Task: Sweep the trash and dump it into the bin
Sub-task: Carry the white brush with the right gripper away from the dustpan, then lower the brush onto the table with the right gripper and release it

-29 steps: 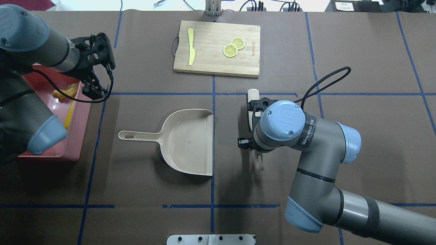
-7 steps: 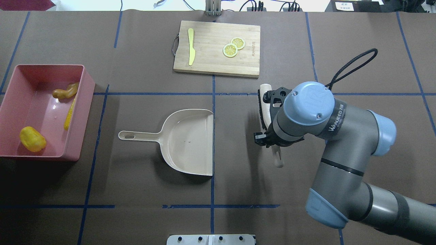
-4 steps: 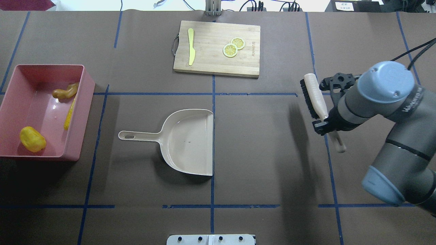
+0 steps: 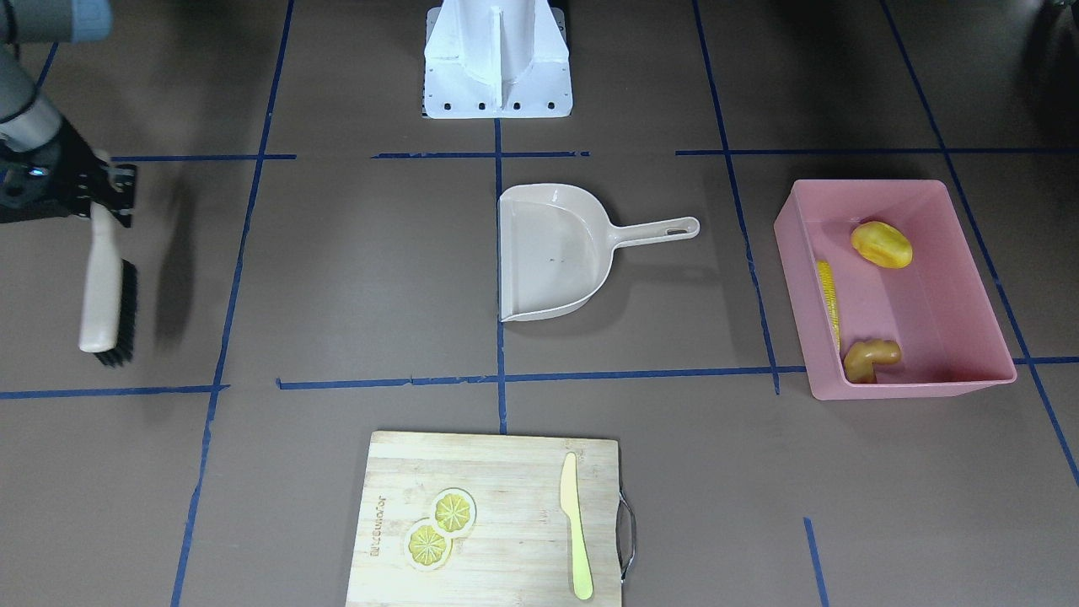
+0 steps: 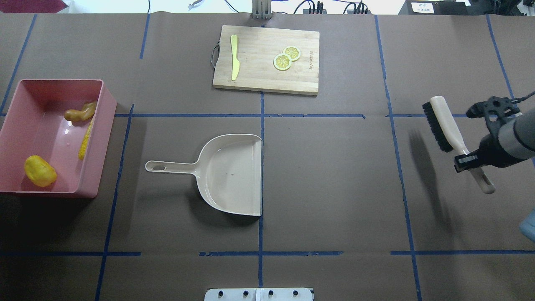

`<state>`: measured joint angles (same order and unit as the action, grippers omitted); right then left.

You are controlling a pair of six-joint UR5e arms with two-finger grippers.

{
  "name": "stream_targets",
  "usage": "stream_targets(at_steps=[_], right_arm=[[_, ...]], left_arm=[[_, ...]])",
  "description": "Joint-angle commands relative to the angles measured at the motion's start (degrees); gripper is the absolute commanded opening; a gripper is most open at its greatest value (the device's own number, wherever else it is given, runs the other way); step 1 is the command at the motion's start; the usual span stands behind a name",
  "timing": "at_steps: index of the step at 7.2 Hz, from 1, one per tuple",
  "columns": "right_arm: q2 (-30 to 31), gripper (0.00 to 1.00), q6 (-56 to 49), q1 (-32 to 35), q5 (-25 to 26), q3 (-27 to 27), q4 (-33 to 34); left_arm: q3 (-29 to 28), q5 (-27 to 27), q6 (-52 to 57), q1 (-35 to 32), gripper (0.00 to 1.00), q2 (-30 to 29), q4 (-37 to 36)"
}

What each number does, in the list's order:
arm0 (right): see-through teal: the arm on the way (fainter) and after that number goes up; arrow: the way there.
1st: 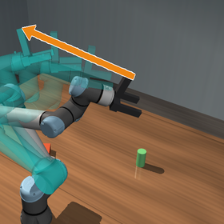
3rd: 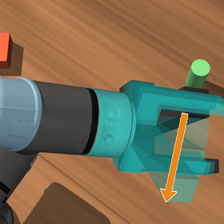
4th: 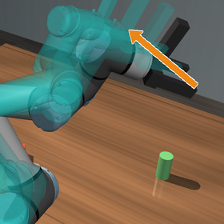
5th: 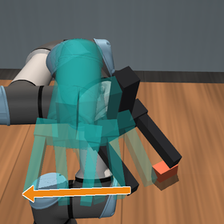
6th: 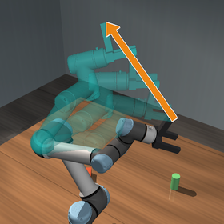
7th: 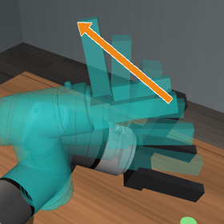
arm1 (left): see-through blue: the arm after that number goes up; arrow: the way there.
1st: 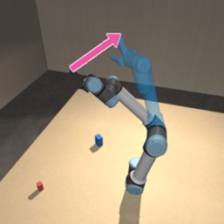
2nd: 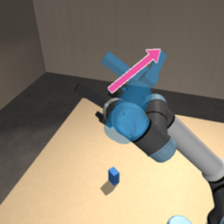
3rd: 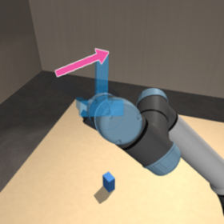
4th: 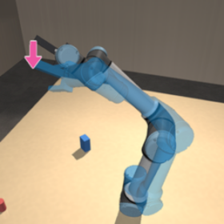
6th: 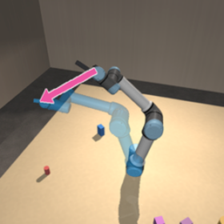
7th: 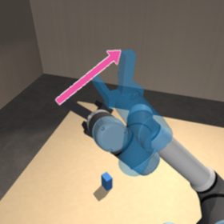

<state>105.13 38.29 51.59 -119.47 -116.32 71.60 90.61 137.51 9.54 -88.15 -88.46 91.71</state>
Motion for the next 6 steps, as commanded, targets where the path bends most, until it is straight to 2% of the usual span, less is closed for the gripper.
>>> stream_targets(at_steps=[1, 2, 3, 6], right_arm=[[4.29, 0.00, 3.86, 0.62, -0.15, 1.52, -4.09], [5.43, 0.00, 5.11, 0.53, -0.41, 4.84, -10.19], [5.79, 0.00, 6.60, 0.53, -1.10, 7.49, -13.56], [6.23, 0.02, 6.53, 0.53, -1.02, 10.15, -13.77]], left_arm=[[0.61, 0.22, -0.04, 0.00, 1.00, 0.04, -0.04], [0.62, 0.22, -0.04, 0.00, 1.00, 0.04, 0.05], [0.62, 0.22, -0.04, 0.00, 1.00, 0.04, 0.05], [0.79, 0.39, 0.04, 0.00, 1.00, 0.04, 0.05]])
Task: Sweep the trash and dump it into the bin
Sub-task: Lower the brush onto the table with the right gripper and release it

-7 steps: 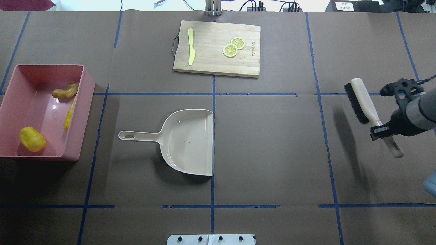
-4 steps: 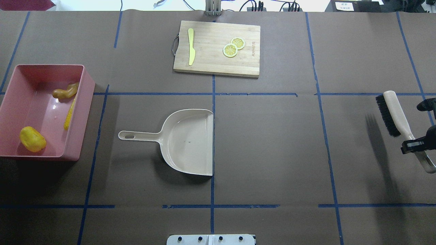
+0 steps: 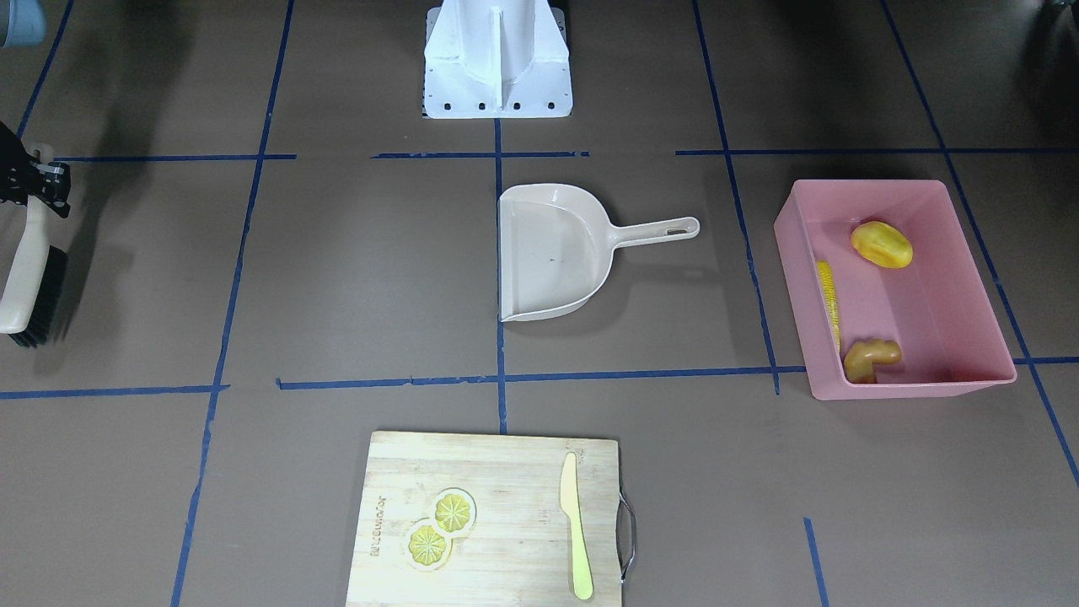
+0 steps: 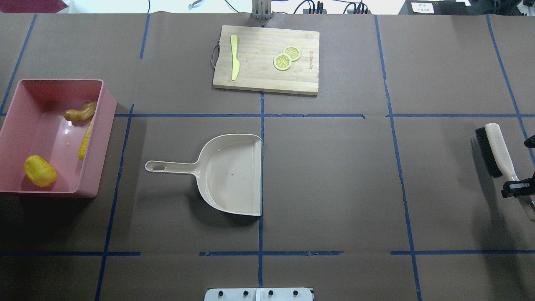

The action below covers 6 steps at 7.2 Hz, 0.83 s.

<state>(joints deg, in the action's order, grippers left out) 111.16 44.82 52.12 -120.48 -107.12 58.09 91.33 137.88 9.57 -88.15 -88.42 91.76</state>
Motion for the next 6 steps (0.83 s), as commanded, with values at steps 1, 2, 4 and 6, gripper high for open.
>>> stream_targets(at_steps=[1, 2, 4, 6], right_arm=[[0.12, 0.03, -0.08, -0.09, -0.02, 1.47, -0.26], [0.11, 0.06, -0.08, -0.09, -0.11, 1.47, -0.26], [-0.23, 0.31, -0.08, -0.18, -0.20, 1.91, -0.26], [-0.50, 1.00, 0.09, -0.18, -0.20, 2.00, -0.17]], left_arm=[[0.43, 0.02, 0.01, 0.00, 1.00, 0.00, 0.00], [0.52, 0.02, 0.01, 0.00, 1.00, 0.00, 0.00], [1.21, 0.02, -0.07, 0.00, 1.00, 0.00, 0.00], [1.31, 0.02, 0.01, -0.09, 1.00, 0.09, 0.00]])
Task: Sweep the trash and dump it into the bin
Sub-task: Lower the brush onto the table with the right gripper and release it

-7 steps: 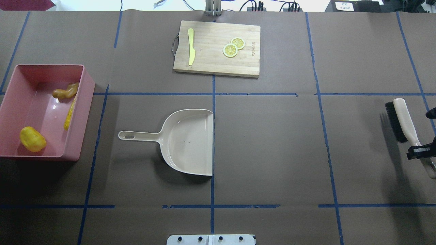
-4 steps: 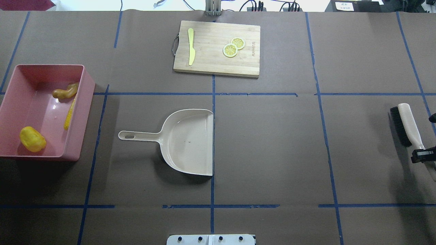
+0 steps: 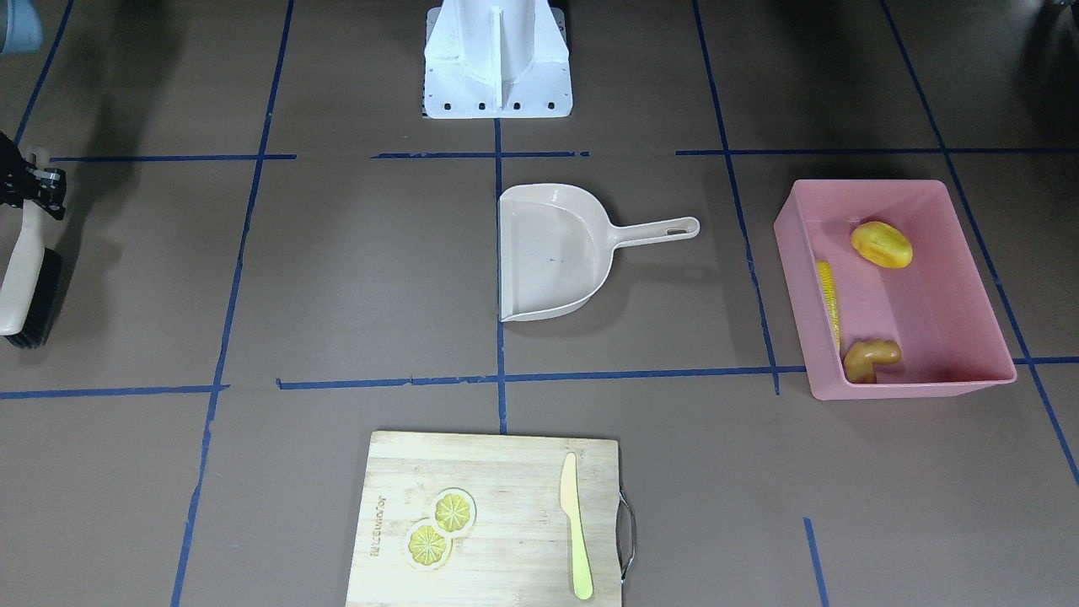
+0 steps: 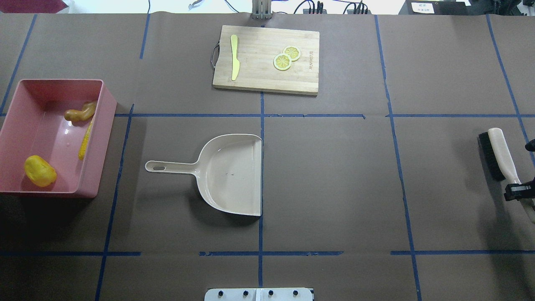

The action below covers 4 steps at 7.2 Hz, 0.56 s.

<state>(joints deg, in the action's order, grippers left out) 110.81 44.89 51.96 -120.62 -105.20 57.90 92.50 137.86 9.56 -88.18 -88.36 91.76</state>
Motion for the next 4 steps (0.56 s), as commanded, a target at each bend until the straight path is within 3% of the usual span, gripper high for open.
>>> stream_targets(at_steps=[1, 3, 4], right_arm=[[-0.33, 1.00, 0.02, 0.07, -0.31, -0.62, -0.06], [-0.24, 1.00, -1.20, 5.57, -1.62, -4.91, 0.89], [-0.33, 1.00, -6.00, 11.00, -6.94, -4.58, 1.34]], left_arm=[[0.23, 0.04, -0.07, 0.03, 1.00, -0.06, 0.00], [0.23, 0.04, -0.07, 0.03, 1.00, -0.06, -0.09], [0.14, 0.04, -0.07, 0.03, 1.00, -0.06, -0.09]])
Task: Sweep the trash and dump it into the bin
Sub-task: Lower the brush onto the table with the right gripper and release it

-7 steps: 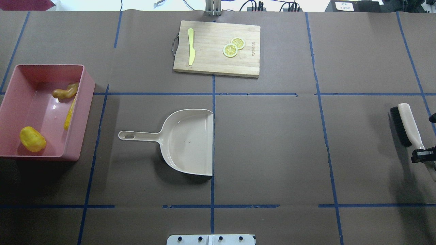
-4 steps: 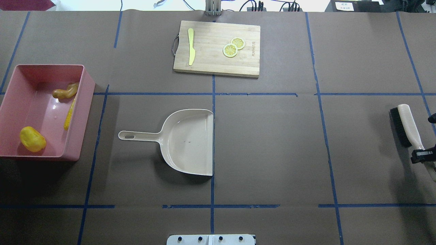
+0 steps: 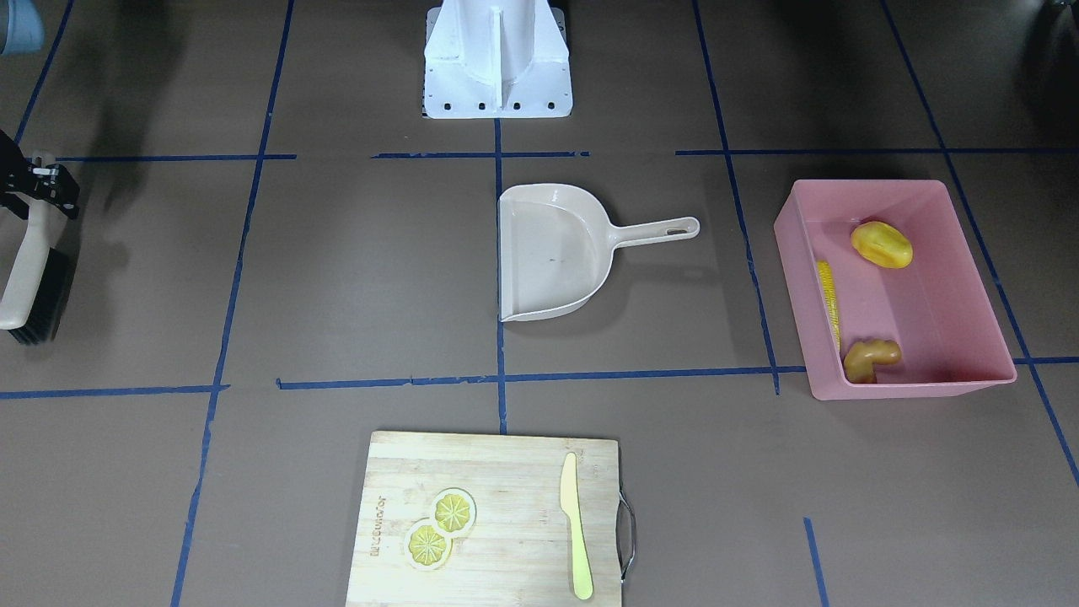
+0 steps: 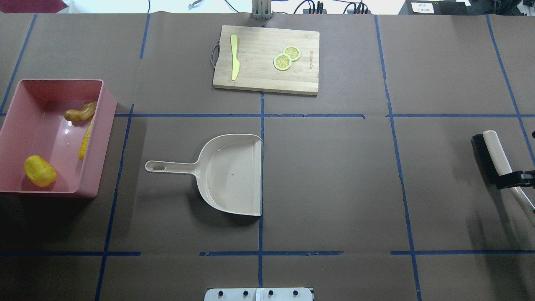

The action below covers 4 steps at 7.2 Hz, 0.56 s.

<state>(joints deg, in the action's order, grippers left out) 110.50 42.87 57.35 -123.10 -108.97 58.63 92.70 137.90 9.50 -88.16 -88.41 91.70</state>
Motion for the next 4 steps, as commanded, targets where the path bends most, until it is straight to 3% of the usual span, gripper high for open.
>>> stream_targets(at_steps=[1, 3, 4], right_arm=[[-2.64, 1.00, -14.64, 12.89, -5.83, -0.80, 8.79], [-12.55, 1.00, -42.84, 28.02, -6.02, -0.72, 35.02], [-12.86, 1.00, -48.61, 30.78, -5.58, -0.45, 38.72]], left_arm=[[0.02, 0.00, 0.00, 0.01, 1.00, 0.00, 0.14], [-0.06, -0.09, 0.08, 0.01, 1.00, 0.00, 0.05], [-0.24, -0.17, 0.43, 0.01, 1.00, 0.00, 0.05]])
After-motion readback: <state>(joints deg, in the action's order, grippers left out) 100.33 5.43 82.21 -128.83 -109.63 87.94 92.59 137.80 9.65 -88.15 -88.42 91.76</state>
